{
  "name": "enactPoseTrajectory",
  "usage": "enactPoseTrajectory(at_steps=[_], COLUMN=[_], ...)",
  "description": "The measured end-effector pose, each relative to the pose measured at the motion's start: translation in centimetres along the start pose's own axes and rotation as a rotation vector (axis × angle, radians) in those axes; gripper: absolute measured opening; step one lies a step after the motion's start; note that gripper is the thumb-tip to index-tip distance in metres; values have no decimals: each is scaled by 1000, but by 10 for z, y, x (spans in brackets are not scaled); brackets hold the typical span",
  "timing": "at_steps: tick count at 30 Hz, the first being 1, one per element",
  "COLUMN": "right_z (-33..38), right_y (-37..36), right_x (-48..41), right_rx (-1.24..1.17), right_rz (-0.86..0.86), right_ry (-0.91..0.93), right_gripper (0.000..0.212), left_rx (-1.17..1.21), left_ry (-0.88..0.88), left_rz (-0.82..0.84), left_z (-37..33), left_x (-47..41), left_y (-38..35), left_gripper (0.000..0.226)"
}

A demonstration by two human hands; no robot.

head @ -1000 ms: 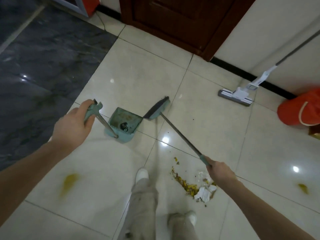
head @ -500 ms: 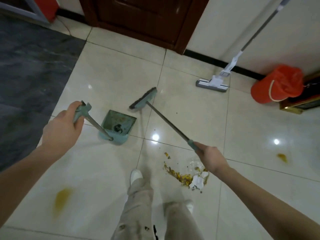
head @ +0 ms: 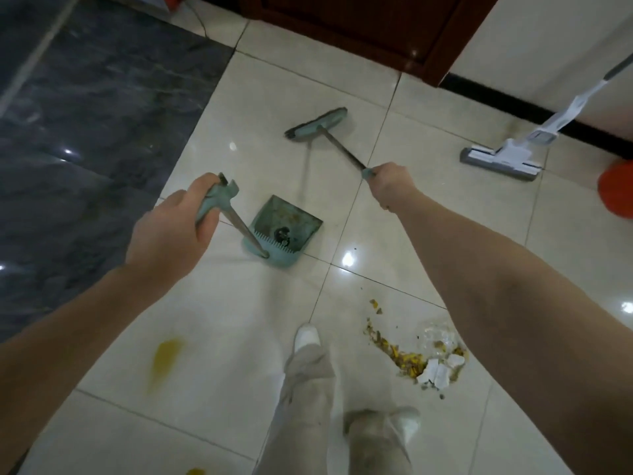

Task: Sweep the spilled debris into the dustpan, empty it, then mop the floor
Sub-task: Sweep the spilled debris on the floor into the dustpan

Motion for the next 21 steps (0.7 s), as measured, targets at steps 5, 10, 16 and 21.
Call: enactPoseTrajectory(at_steps=[5,10,16,21], right_z=[-36,-103,-178,-249], right_y=[-36,-66,-93,-122], right_x=[33,101,193,268], right_rx=[37,90,81,85], right_rz=[51,87,118,145], right_ry=[-21,-51,-114,-126], right_gripper=[33,37,35,42], left_rx=[-5,38,58,-3], left_ry=[12,62,96,81], left_rz=[-25,8,-4,-11], left_z=[-12,-28,-44,-80], left_x=[-5,17,70,121], left_y=[4,5,19,16], left_gripper=[38,39,38,39])
Point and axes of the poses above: each hand's wrist, its own x-axis away from the middle knuckle, its own y-axis out of the back of the hand, z = x × y, the point moved 3 cm from there along -x, towards the middle knuckle, and after that the axes turned 4 degrees about x, right-handed, at the moved point
